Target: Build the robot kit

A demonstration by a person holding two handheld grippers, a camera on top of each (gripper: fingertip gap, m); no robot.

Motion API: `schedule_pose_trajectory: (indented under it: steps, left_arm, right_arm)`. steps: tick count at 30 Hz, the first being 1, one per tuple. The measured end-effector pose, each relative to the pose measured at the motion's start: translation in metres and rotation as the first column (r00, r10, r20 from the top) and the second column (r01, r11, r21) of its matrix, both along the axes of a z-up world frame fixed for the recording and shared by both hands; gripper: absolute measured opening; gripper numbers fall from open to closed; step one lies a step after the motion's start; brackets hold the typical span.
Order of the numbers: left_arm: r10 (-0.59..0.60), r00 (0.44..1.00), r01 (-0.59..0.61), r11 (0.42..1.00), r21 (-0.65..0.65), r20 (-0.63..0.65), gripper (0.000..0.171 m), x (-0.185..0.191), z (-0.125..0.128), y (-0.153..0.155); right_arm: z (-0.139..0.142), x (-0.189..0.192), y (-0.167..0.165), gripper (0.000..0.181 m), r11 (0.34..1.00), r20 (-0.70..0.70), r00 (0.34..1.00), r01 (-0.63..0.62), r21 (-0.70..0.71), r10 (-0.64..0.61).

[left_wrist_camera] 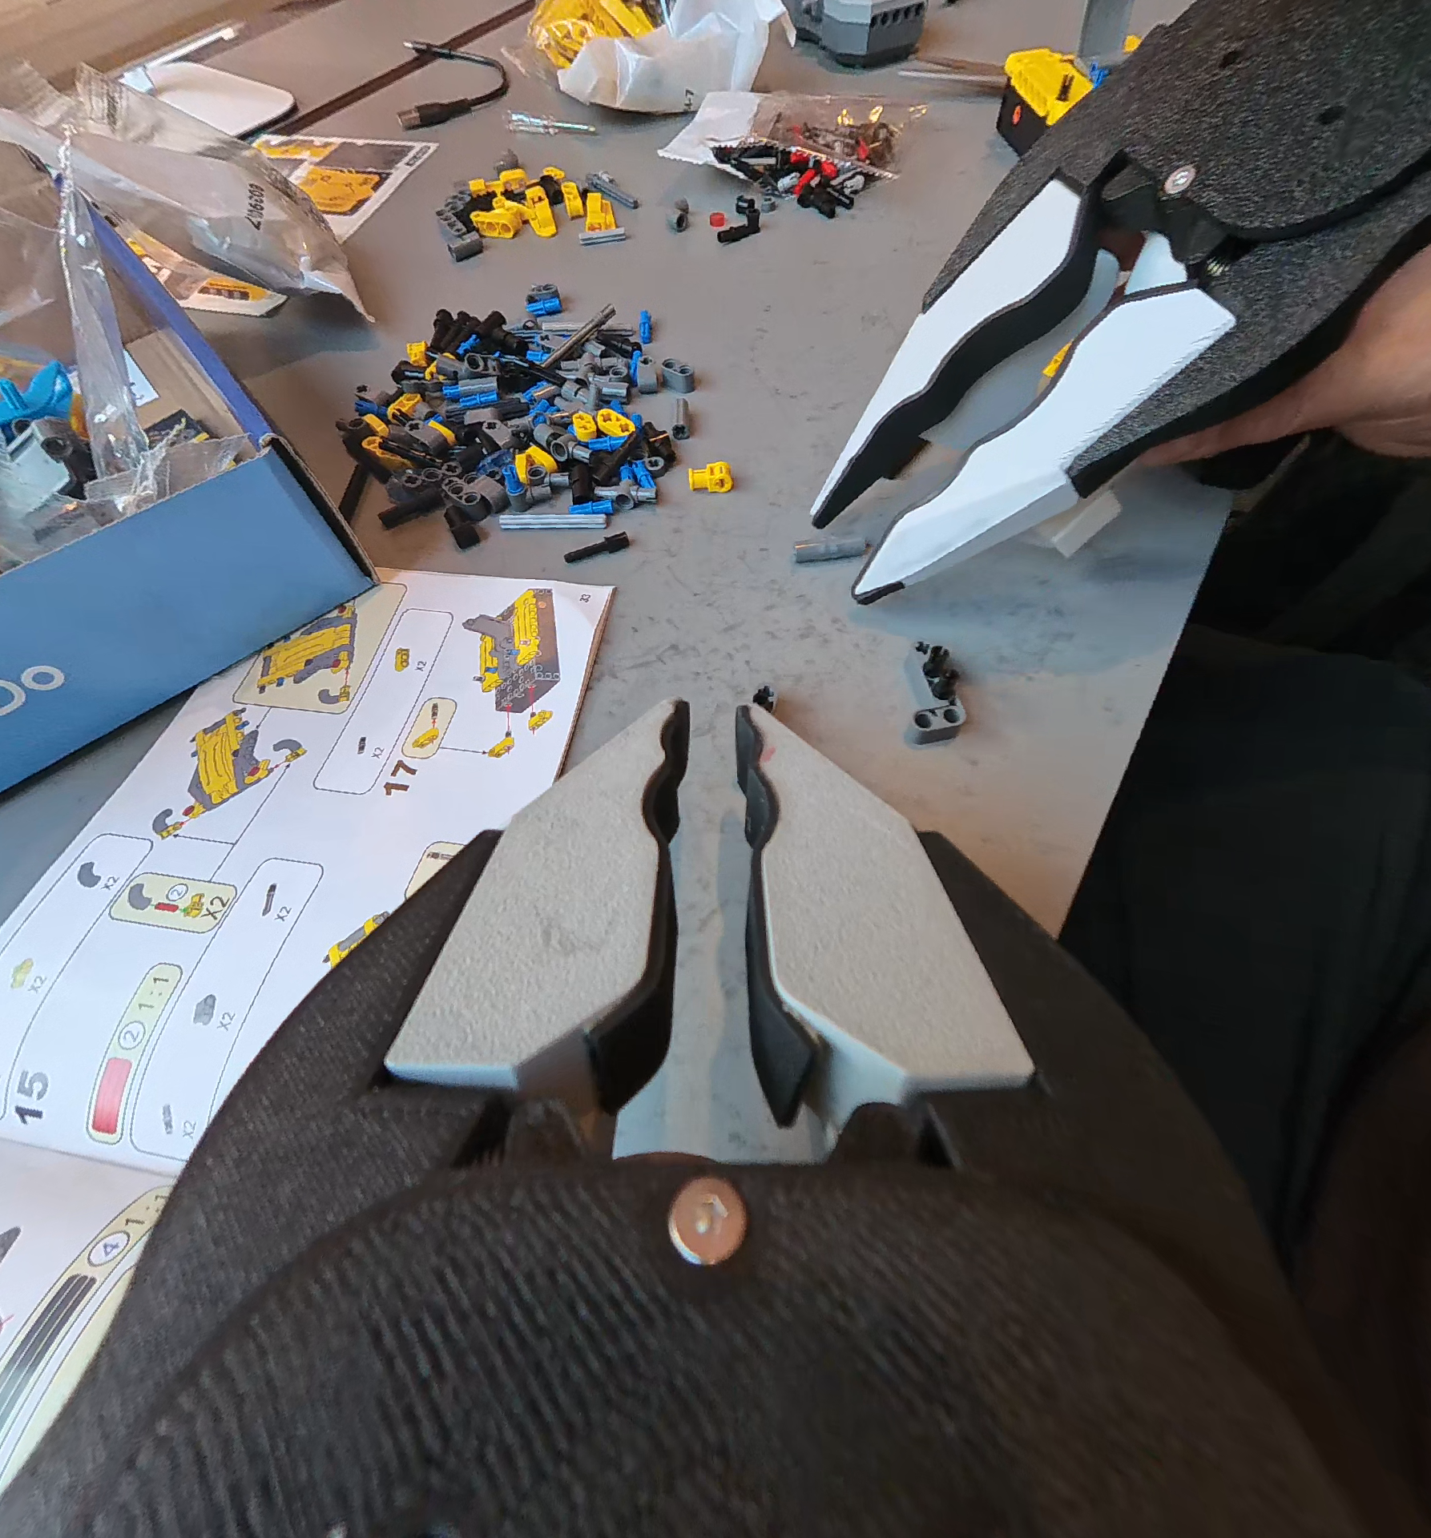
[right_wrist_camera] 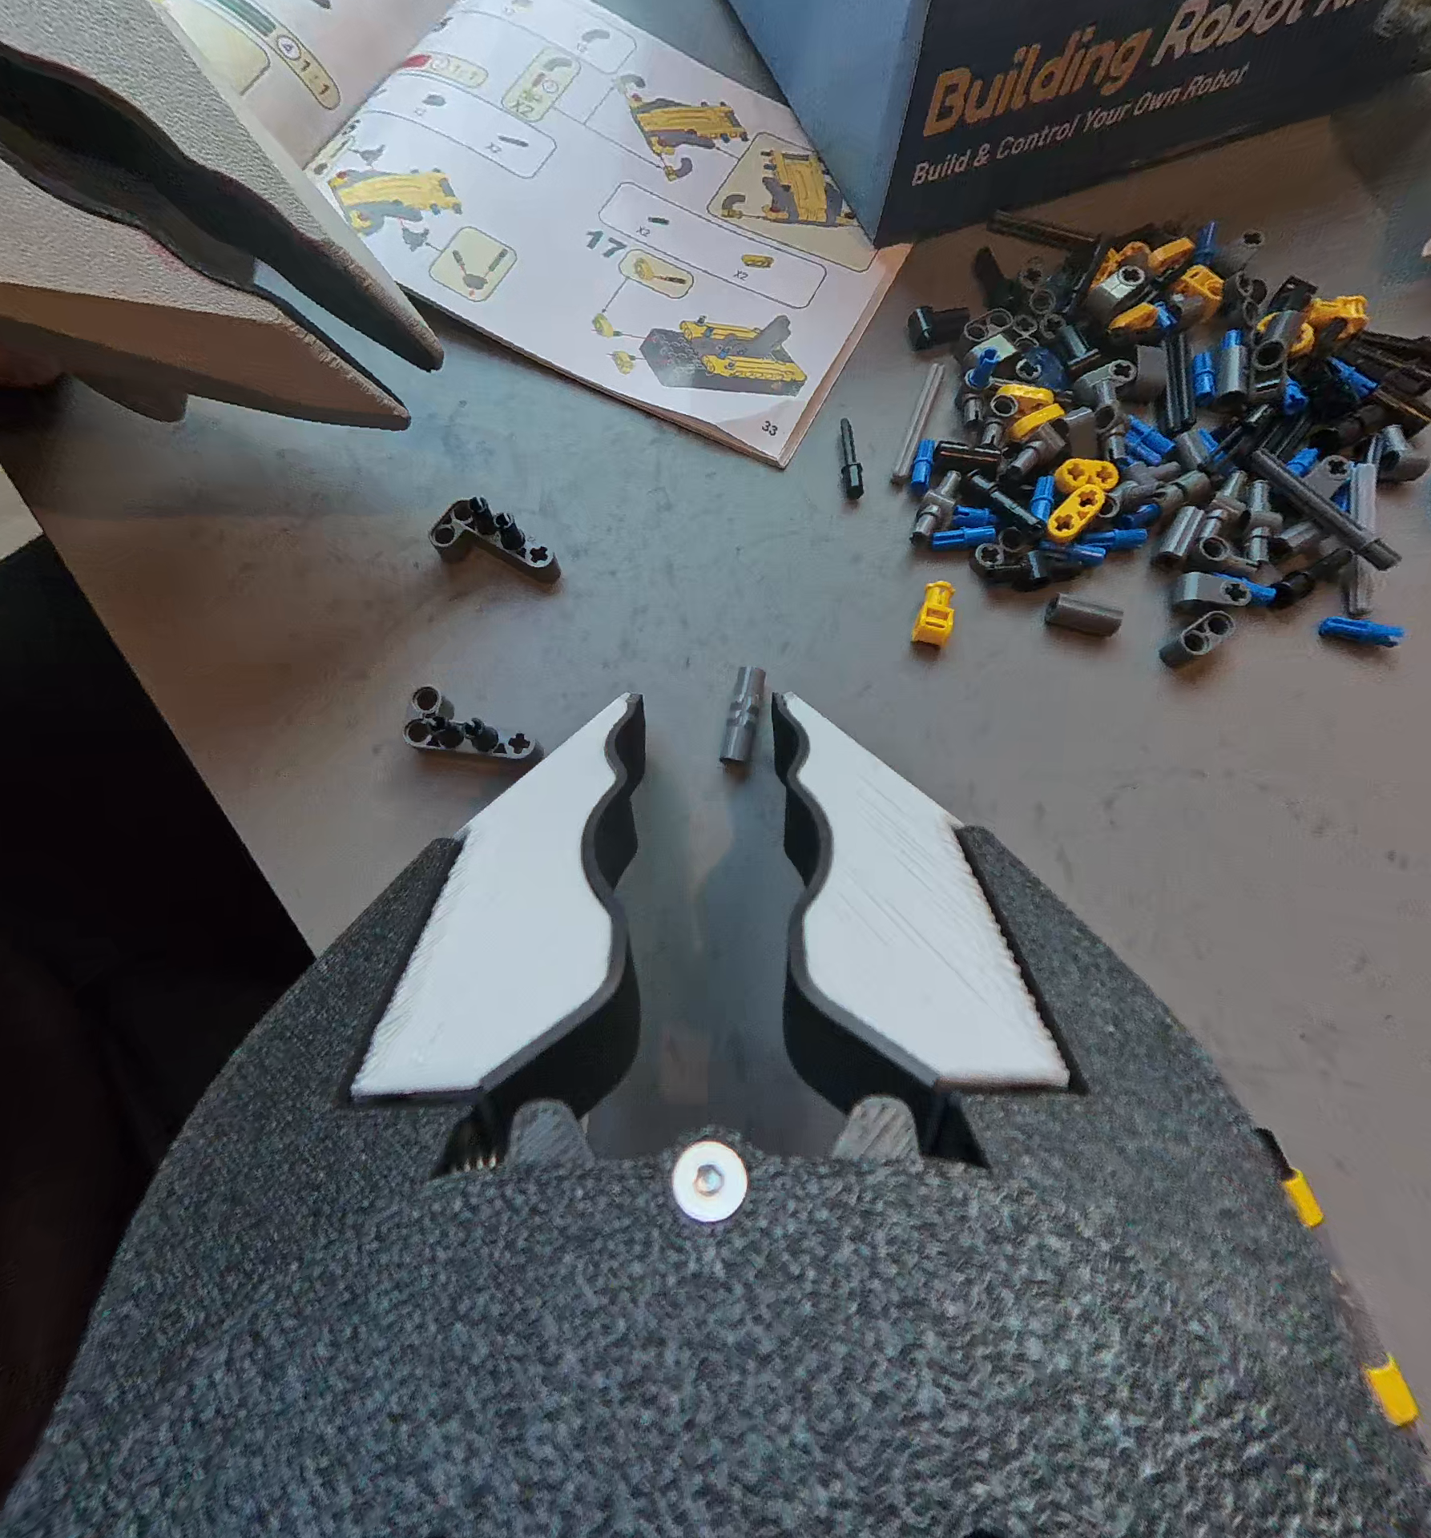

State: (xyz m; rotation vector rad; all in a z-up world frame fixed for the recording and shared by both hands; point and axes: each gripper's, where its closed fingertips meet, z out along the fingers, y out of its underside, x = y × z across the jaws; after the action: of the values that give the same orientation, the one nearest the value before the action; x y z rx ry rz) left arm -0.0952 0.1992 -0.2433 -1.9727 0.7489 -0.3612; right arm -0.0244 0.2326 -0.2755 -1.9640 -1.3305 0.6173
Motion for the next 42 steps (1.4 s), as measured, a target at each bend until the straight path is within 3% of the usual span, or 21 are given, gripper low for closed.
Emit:
schedule_pose_trajectory:
  steps: [24, 30, 42]
  left_arm:
    - [0.004, 0.999, -0.003, 1.0, 0.019, -0.05, 0.008, 0.0011, -0.0026, 0.0002]
    - [0.003, 0.999, -0.002, 1.0, 0.019, -0.047, 0.007, 0.0012, -0.0022, 0.0001]
    - [0.001, 0.999, 0.0, 1.0, 0.016, -0.045, 0.007, 0.0013, -0.0025, 0.0]
  right_arm:
    - [-0.0053, -0.0036, -0.0027, 0.019, 0.999, 0.024, 0.999, -0.027, -0.032, 0.028]
    - [-0.0051, -0.0045, -0.0044, 0.007, 0.999, 0.024, 0.999, -0.041, -0.027, 0.041]
    - [-0.004, -0.0042, -0.0029, 0.008, 0.999, 0.014, 0.999, -0.031, -0.028, 0.032]
